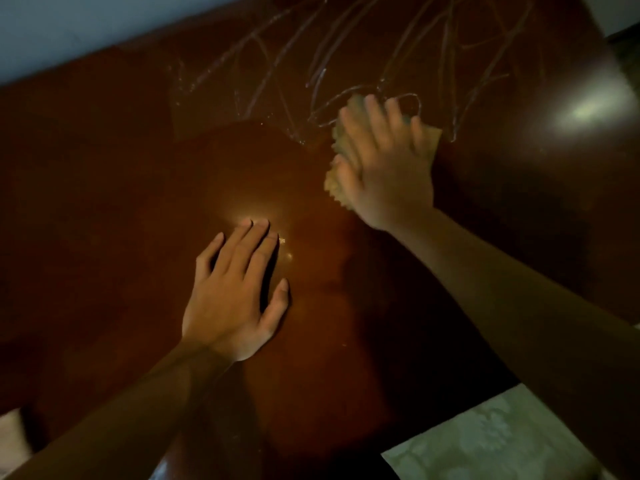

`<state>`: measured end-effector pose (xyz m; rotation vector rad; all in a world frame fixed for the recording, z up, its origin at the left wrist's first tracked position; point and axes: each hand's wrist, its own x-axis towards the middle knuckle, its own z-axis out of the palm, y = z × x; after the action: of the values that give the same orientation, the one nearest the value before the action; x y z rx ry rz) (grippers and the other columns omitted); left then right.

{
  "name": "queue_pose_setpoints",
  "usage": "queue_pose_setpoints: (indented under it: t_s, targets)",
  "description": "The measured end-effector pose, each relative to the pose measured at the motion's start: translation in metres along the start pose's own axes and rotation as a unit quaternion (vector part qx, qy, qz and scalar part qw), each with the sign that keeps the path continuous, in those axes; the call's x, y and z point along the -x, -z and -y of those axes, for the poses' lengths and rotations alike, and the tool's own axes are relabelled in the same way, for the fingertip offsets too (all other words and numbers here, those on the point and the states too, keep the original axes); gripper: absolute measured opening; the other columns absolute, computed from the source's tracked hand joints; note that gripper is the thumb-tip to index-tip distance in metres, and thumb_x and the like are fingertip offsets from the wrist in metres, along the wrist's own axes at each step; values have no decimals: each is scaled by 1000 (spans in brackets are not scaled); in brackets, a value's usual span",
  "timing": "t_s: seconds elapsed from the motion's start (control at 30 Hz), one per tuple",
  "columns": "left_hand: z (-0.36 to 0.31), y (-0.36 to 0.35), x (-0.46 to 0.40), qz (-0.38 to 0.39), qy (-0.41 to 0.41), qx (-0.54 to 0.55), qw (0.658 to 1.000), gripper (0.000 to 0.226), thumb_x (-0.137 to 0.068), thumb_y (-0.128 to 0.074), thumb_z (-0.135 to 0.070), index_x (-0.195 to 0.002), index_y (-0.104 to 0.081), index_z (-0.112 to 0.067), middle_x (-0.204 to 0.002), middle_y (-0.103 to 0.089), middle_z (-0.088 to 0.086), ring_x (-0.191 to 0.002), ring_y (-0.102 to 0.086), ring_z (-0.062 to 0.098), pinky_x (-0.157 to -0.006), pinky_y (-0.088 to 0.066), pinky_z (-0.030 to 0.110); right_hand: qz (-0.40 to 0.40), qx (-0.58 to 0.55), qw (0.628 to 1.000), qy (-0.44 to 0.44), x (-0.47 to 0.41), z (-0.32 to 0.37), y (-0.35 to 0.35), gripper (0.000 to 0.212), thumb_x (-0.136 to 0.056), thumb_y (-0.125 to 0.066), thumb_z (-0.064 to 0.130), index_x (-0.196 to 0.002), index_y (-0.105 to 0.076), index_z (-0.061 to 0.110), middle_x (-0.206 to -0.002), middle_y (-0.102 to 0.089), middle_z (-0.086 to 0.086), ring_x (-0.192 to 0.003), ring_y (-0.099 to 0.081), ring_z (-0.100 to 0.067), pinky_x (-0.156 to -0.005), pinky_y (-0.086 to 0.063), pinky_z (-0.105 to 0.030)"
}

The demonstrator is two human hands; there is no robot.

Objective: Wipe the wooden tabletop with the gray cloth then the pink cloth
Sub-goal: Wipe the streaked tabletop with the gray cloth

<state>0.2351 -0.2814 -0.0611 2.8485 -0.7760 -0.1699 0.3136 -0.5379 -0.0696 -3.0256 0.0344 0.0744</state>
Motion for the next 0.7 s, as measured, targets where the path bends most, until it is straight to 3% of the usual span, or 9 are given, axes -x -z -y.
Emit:
queue_pose_setpoints:
  t_s: [0.13,0.3,0.43,0.57,0.7]
  targets:
    - [0,0,-1,2,2,-3,1000,63,-100,-37,-47,-149,-43,-8,-160,-35,10,-153,-20,22,-123,-13,45,-14,1,995,-94,-17,24,-1,68,-103,-27,54,-164,-19,24,-171,-15,-14,-158,-10,-38,-126,-5,-58]
    - [1,-1,-1,24,-2,-10,1000,64,-101,-33,-48,-152,-40,-9,-162,-32,10,-155,-16,22,-124,-8,43,-14,-10,999,27,6,97,-12,65,-103,-33,52,-161,-31,23,-169,-25,-12,-157,-17,-36,-125,-13,-58]
    - [1,-2,-1,23,-11,-2,1000,63,-101,-34,-47,-149,-41,-7,-160,-34,11,-154,-19,25,-124,-8,44,22,-3,996,90,-1,64,-4,66,-102,-31,56,-162,-29,28,-170,-21,-9,-158,-14,-33,-126,-10,-54]
    - [1,-3,0,27,-20,10,999,62,-102,-34,-46,-149,-43,-7,-161,-32,11,-154,-18,25,-124,-11,48,21,11,999,-26,-24,17,6,69,-101,-24,58,-164,-20,30,-172,-14,-7,-159,-8,-32,-126,-5,-52]
    - [1,-3,-2,33,-18,9,999,62,-99,-37,-45,-147,-43,-6,-160,-33,12,-153,-19,27,-125,-6,47,-4,11,993,-121,-31,64,1,70,-101,-23,55,-164,-20,25,-171,-15,-13,-158,-9,-37,-126,-8,-58]
